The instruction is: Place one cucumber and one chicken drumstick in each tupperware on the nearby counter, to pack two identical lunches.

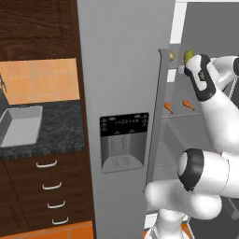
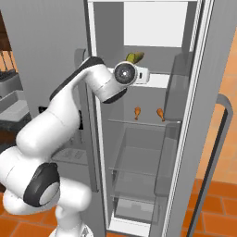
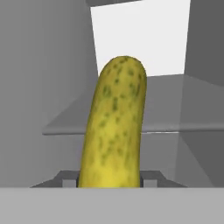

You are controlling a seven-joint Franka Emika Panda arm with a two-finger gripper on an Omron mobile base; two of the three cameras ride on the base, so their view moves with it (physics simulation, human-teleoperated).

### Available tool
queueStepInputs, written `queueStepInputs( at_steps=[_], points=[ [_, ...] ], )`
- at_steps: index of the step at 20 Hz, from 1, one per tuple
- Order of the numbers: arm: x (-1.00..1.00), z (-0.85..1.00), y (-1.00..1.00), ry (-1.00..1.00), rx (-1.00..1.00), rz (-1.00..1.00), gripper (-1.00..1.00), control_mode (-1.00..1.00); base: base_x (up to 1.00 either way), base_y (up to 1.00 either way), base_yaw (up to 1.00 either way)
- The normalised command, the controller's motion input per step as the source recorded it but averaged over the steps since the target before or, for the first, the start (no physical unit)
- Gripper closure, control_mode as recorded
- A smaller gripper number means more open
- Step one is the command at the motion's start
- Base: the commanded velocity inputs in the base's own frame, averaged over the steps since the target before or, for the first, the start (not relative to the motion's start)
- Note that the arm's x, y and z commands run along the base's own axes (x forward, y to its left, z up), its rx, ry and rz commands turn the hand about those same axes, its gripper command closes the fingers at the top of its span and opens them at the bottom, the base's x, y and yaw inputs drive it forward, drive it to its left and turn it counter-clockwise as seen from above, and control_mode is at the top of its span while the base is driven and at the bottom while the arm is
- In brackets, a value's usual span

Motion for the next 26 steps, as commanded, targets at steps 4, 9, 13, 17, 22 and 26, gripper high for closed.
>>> queueStepInputs(
  at_steps=[4,9,13,17,22,26],
  points=[
    [-1.0,0.34,0.0,0.32,0.0,0.02,1.0,-1.0,0.0,0.0,0.0],
    [-1.0,0.07,0.25,0.35,0.0,0.0,1.0,-1.0,0.0,0.0,0.0],
    [-1.0,-0.68,0.58,0.1,0.0,0.0,1.0,-1.0,0.0,0.0,0.0],
    [-1.0,-0.54,0.66,0.12,0.0,0.0,1.0,-1.0,0.0,0.0,0.0],
    [-0.82,-0.4,0.71,0.05,-0.13,0.05,1.0,-1.0,0.0,0.0,0.0],
    [-0.82,-0.25,0.39,0.07,-0.09,0.08,1.0,-1.0,0.0,0.0,0.0]
  ],
)
